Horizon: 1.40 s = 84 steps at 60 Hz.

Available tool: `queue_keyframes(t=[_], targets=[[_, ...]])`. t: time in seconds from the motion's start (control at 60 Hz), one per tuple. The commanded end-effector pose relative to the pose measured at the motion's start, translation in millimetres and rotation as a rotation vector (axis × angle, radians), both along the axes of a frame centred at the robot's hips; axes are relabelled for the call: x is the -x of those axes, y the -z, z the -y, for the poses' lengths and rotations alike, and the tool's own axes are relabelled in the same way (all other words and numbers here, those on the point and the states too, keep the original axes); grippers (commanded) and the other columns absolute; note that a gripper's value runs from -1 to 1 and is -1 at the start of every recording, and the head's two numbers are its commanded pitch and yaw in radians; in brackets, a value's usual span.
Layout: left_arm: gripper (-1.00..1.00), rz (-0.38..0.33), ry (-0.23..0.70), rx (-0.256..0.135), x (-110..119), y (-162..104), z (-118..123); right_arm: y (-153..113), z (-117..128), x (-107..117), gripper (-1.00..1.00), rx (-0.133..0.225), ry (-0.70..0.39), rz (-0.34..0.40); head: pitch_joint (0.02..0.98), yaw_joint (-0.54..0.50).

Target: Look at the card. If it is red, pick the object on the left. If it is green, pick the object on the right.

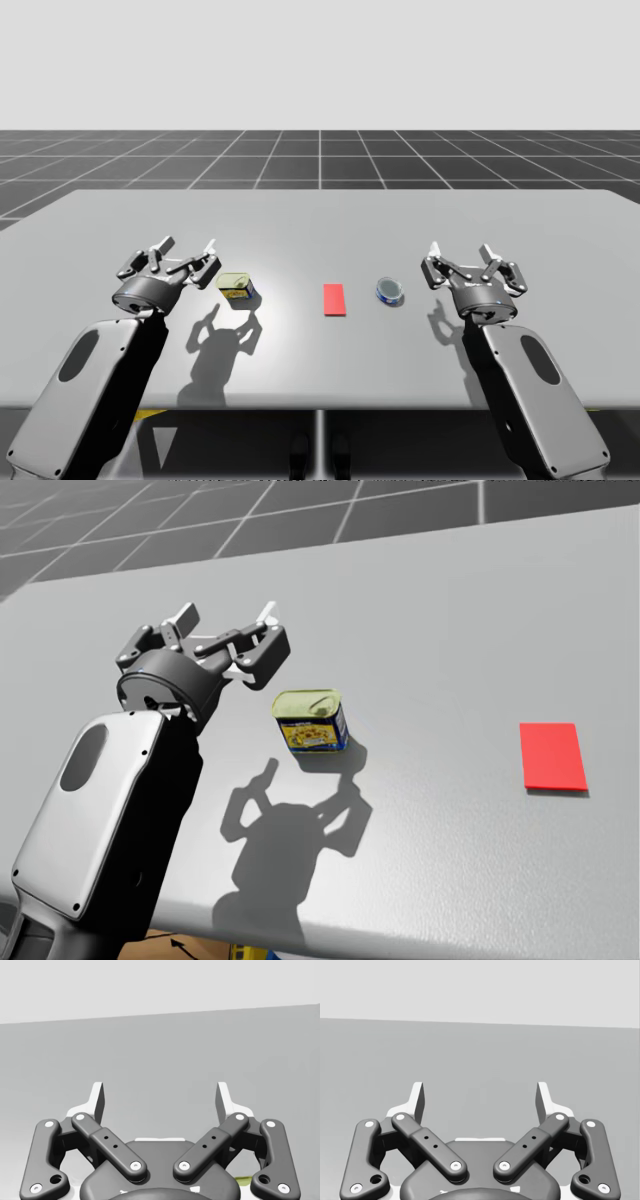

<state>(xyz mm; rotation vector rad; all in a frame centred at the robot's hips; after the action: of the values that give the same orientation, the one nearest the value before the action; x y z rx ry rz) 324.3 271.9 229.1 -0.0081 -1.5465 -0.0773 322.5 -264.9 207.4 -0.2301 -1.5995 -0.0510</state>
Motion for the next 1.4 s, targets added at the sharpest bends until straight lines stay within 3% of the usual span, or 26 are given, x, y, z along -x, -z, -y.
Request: queue_keyframes(t=[0.017, 0.133, 0.267, 0.367, 0.467, 0.583, 0.733, 0.967, 1.4], targets=[[-1.0, -0.008, 0.019, 0.036, 3.6, -1.5, 4.7, 1.2, 0.3, -1.0, -1.0, -0.001, 0.003, -0.003, 0.79, 0.33], [-1.0, -0.009, 0.028, 0.04, 13.9, -6.2, 9.1, 2.8, 0.0, -1.5, -1.0, -0.002, 0.006, -0.007, 0.785, 0.33], [-1.0, -0.036, 0.034, -0.02, 30.8, -3.8, 19.3, 3.1, 0.1, -2.0, -1.0, -0.002, 0.007, -0.004, 0.793, 0.34], [-1.0, -0.054, 0.048, -0.04, 47.1, 0.8, 25.4, 3.6, 0.4, -2.6, -1.0, -0.003, 0.008, -0.004, 0.795, 0.35], [-1.0, -0.079, 0.057, -0.031, 65.3, 8.9, 26.8, 4.5, 0.2, -2.8, -1.0, -0.002, 0.011, -0.005, 0.795, 0.35], [-1.0, -0.119, 0.061, 0.009, 81.4, 21.6, 24.1, 5.1, 0.3, -3.0, -1.0, -0.002, 0.013, -0.005, 0.796, 0.35], [-1.0, -0.164, 0.062, 0.032, 91.5, 41.0, 22.3, 5.2, 0.3, -3.4, -1.0, -0.003, 0.014, -0.004, 0.795, 0.36], [-1.0, -0.205, 0.089, 0.028, 87.1, 69.2, 33.4, 3.9, 0.6, -4.4, -1.0, 0.002, 0.019, 0.014, 0.79, 0.35], [-1.0, -0.254, 0.083, 0.0, 58.2, 78.8, 57.6, 2.9, 2.1, -5.0, -1.0, 0.003, 0.02, 0.023, 0.794, 0.35]])
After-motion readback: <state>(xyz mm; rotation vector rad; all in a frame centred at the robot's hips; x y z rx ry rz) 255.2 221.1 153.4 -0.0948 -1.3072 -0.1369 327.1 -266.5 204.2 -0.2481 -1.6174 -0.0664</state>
